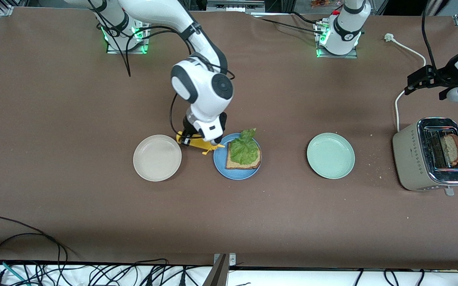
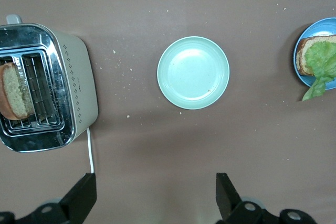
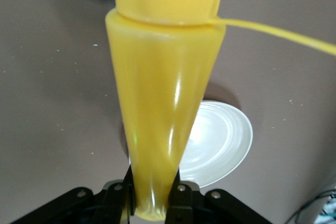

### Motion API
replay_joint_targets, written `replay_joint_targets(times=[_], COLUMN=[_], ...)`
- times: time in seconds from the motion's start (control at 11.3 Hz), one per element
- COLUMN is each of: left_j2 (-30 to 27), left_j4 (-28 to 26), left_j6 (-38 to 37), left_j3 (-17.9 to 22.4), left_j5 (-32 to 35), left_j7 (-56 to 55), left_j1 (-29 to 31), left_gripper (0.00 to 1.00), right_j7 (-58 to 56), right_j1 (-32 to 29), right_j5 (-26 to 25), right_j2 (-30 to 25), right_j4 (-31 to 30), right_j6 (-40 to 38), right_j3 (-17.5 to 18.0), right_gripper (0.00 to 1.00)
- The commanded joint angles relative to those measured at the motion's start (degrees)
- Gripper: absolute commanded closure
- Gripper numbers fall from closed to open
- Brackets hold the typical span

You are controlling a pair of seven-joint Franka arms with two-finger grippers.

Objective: Make sandwich in blue plate with both arms

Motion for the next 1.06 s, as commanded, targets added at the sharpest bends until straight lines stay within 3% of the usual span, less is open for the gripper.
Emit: replay_joint_targets(times=[0.0,0.62,0.98], left_j2=[0.09,0.09,2.45], left_j4=[0.78,1.04,2.27], left_j6=[-1.86,-1.95,-2.03], left_j3=[0.22,-1.72,-1.46], left_j5=[0.94,3.86,3.94], left_j7=[1.65,2.27,1.83], left_j1=[1.1,1.8,3.38], left_gripper=[0.0,0.0,0.0], right_j7=[7.75,8.38,4.01], right_j1=[4.44,3.58,-18.17], right_j5=[-7.7,-8.43,-12.3], right_j2=[3.98,4.25,-1.71], right_j4=[1.03,1.03,0.77], right_j6=[-2.73,-3.0,-2.74], right_j3=[-0.36,0.77,18.41], right_gripper=[1.0,1.0,1.0])
